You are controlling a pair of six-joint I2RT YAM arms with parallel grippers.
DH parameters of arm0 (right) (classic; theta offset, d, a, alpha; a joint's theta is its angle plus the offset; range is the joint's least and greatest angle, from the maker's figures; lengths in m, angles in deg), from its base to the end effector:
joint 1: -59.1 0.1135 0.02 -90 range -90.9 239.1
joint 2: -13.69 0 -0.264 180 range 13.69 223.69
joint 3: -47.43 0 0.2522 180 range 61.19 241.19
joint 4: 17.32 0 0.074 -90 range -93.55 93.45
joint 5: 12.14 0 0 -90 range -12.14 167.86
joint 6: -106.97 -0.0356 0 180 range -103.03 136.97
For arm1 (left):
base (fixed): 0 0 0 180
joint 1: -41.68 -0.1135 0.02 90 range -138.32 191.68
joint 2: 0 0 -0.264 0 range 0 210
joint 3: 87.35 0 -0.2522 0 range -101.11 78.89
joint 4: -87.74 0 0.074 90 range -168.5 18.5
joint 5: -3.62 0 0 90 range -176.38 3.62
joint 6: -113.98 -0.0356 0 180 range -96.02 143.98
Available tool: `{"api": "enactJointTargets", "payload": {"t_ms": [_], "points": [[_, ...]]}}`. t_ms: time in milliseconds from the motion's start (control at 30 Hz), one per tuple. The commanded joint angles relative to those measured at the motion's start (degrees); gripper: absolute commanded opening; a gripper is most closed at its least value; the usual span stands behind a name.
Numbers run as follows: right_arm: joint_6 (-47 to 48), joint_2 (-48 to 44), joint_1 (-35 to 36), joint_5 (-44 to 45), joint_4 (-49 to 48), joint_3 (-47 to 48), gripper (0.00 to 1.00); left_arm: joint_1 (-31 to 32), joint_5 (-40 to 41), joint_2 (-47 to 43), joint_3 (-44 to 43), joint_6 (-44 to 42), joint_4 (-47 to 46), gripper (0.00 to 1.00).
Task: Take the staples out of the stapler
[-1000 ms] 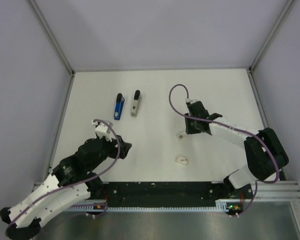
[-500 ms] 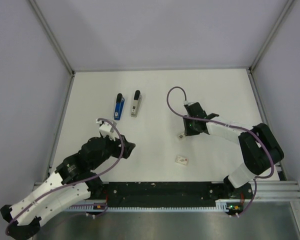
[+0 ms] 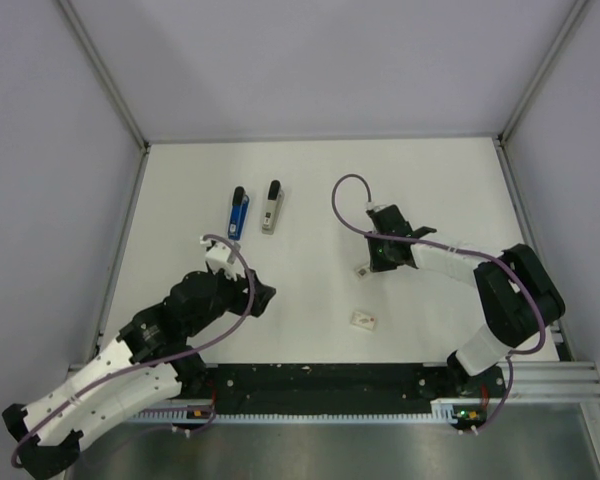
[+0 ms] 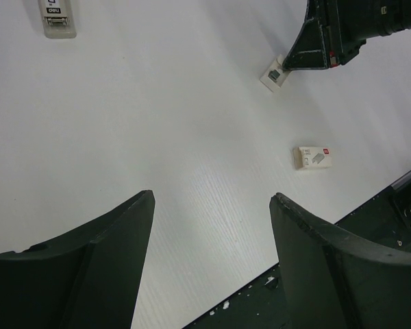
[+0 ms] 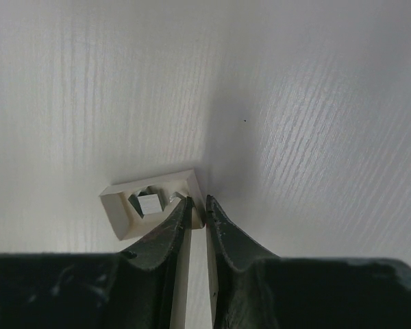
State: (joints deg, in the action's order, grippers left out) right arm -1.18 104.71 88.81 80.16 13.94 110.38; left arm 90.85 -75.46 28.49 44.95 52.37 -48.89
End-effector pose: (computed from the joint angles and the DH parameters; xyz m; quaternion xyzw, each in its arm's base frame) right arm 0.2640 0.1490 0.1645 -0.0918 0.9598 0.0896 0.2495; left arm 0.0872 -0.0906 0.2778 0.0998 0.8312 -0.2766 0.4718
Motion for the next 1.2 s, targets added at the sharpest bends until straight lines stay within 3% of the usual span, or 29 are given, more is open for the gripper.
{"api": "enactJointTargets", "payload": {"t_ms": [0, 300, 633, 867, 1167], "points": [[0.9, -0.5, -0.3, 0.1, -1.7, 1.3, 0.14, 0.1, -1.2, 0.6, 0.6, 0.4, -4.3, 0.74], [0.4, -2.7, -0.3, 0.5, -1.2, 0.5, 0.0, 0.1, -2.0, 2.0, 1.9, 0.6, -6.8, 0.74], [-5.2, -13.6, 0.3, 6.6, 4.5, -4.0, 0.0, 0.1, -5.1, 7.4, 5.2, 0.4, -15.4, 0.74], [-9.8, -20.8, 4.8, 11.8, 11.8, -5.9, 0.0, 0.2, -10.6, 17.8, 6.8, 0.7, -26.4, 0.74], [-18.1, -25.9, 12.3, 13.2, 16.6, -9.9, 0.0, 0.6, -26.4, 37.9, 6.3, 3.9, -45.7, 0.78]]}}
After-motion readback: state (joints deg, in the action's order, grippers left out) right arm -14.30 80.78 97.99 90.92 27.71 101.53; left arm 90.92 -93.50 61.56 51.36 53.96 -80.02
